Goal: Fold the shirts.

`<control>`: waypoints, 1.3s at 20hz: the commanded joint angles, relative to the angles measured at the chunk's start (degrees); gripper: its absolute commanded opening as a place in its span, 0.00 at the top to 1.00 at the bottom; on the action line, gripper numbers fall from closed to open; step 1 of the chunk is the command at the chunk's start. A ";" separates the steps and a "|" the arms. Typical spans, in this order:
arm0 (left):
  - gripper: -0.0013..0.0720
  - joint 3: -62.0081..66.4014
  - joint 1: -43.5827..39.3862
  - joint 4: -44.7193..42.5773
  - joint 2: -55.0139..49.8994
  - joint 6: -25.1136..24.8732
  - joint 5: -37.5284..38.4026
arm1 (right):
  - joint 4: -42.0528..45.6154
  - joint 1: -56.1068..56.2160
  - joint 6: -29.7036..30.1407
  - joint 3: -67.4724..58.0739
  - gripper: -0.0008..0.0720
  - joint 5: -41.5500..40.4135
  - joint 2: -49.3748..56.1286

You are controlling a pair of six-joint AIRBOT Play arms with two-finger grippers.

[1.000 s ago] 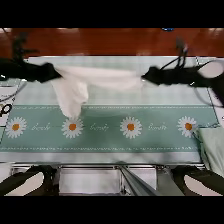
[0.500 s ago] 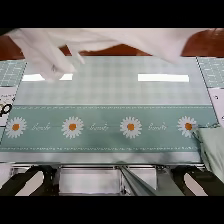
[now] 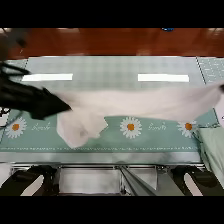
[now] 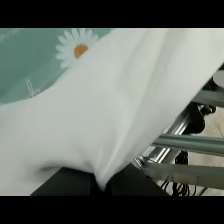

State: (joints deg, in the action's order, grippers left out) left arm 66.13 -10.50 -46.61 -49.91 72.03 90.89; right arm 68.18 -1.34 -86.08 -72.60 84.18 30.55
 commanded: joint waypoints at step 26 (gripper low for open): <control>0.29 -32.48 23.78 -12.70 -5.55 16.68 -19.87 | -10.86 -29.73 10.60 26.80 0.43 -21.57 31.85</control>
State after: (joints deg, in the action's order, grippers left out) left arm 46.11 10.15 -58.85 -62.65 84.40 72.36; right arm 60.07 -26.50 -78.19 -55.53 63.92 66.72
